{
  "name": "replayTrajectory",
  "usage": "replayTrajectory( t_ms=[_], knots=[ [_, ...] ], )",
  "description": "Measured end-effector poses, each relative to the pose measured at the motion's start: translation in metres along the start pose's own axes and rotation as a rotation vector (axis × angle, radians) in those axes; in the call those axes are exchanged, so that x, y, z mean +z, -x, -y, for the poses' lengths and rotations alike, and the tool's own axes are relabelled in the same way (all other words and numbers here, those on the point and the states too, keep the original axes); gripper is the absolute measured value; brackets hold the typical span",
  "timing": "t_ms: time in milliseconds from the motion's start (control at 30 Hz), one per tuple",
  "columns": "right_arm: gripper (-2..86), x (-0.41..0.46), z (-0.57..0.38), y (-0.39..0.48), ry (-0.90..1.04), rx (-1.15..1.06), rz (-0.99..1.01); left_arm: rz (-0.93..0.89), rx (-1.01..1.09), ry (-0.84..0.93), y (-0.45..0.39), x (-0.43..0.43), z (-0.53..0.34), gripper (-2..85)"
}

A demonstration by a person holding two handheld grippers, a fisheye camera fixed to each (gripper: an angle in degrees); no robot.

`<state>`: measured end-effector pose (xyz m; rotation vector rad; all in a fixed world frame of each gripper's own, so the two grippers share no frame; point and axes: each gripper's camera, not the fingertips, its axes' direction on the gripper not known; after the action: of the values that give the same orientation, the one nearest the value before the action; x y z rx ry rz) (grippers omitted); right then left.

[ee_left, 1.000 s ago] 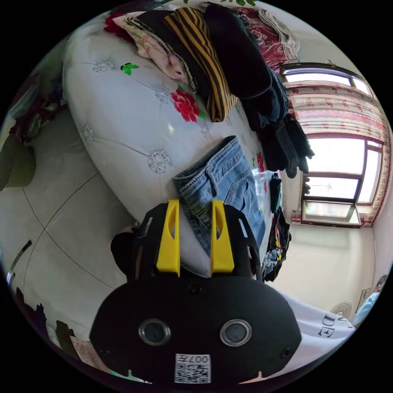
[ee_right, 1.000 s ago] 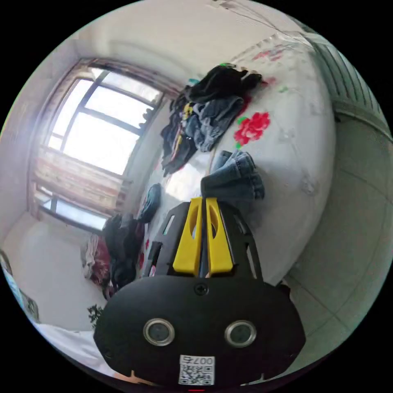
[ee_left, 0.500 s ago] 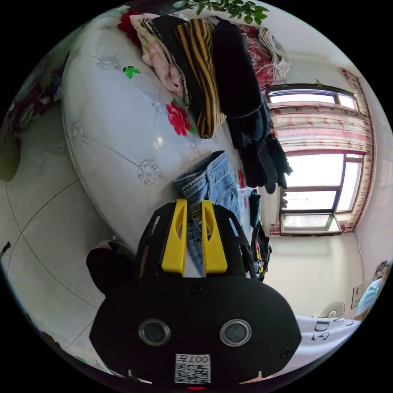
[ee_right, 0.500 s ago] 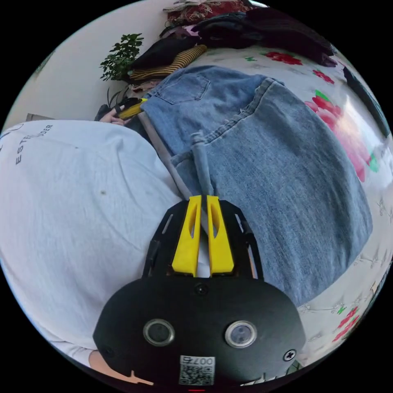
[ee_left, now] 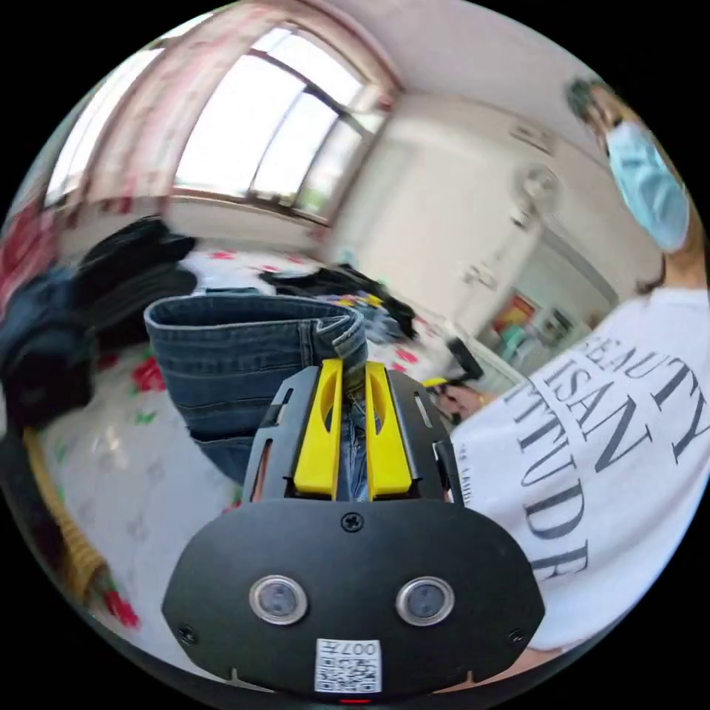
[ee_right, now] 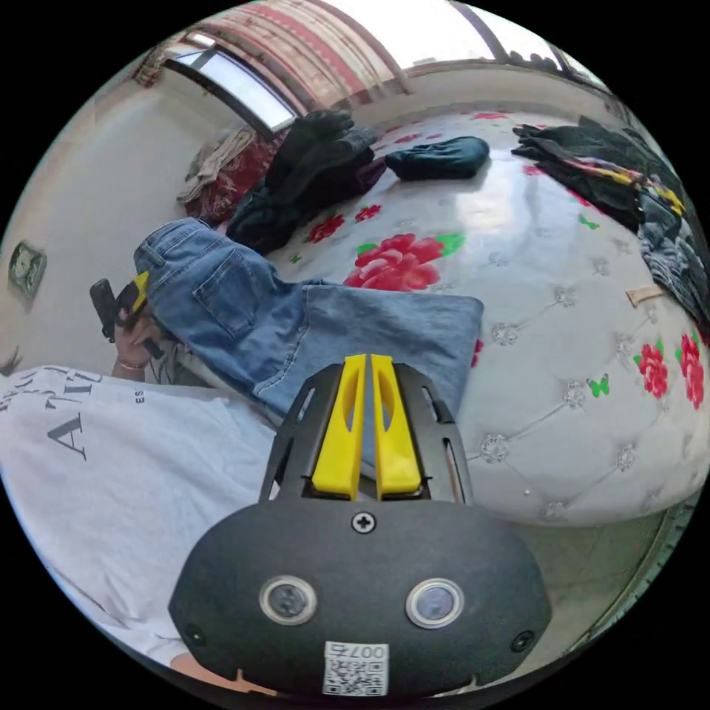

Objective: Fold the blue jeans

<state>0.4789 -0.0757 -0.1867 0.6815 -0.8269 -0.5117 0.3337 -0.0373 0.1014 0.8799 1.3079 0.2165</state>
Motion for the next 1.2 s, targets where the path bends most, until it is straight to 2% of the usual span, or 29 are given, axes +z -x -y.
replayTrajectory(
  t_ms=[67, 133, 167, 200, 300, 433, 567, 633, 767, 867, 933, 1000, 1133, 1200],
  knots=[
    [0.1, -0.018, -0.012, -0.022, -0.087, 0.092, -0.007, -0.137, 0.121, 0.104, -0.031, 0.064, 0.024, 6.4],
    [0.3, -0.034, -0.025, -0.041, -0.194, 0.172, -0.041, -0.254, 0.157, 0.201, -0.052, 0.139, 0.026, 7.8],
    [0.6, -0.041, -0.033, -0.052, -0.246, 0.218, -0.056, -0.324, 0.149, 0.313, -0.059, 0.191, 0.019, 8.5],
    [1.2, -0.043, -0.038, -0.065, -0.261, 0.268, -0.051, -0.344, 0.115, 0.431, -0.061, 0.237, 0.006, 9.2],
    [3.1, -0.041, -0.048, -0.090, -0.245, 0.341, -0.002, -0.302, 0.039, 0.545, -0.053, 0.277, -0.016, 9.4],
    [5.2, -0.028, -0.057, -0.119, -0.177, 0.417, 0.010, -0.100, -0.139, 0.511, 0.002, 0.250, -0.036, 10.6],
    [5.9, -0.004, -0.054, -0.153, -0.099, 0.486, 0.099, 0.079, -0.434, 0.504, 0.074, 0.218, -0.082, 13.2],
    [5.7, 0.009, -0.044, -0.163, -0.054, 0.479, 0.126, 0.071, -0.499, 0.520, 0.088, 0.223, -0.098, 14.1],
    [3.2, 0.034, -0.012, -0.179, 0.037, 0.455, 0.180, -0.089, -0.606, 0.534, 0.106, 0.273, -0.114, 13.6],
    [1.4, 0.039, 0.012, -0.188, 0.113, 0.442, 0.206, -0.163, -0.602, 0.596, 0.117, 0.315, -0.107, 7.9],
    [0.8, 0.025, 0.027, -0.190, 0.072, 0.418, 0.249, -0.197, -0.581, 0.581, 0.119, 0.321, -0.086, 3.6],
    [0.3, -0.003, 0.059, -0.187, -0.025, 0.362, 0.317, -0.242, -0.473, 0.460, 0.115, 0.313, -0.033, 1.6],
    [0.0, -0.051, 0.130, -0.181, -0.151, 0.228, 0.289, -0.243, -0.296, 0.363, 0.126, 0.315, 0.061, 0.8],
    [0.0, -0.084, 0.185, -0.183, -0.284, 0.154, 0.301, -0.243, -0.240, 0.289, 0.147, 0.319, 0.124, 1.0]
  ],
)
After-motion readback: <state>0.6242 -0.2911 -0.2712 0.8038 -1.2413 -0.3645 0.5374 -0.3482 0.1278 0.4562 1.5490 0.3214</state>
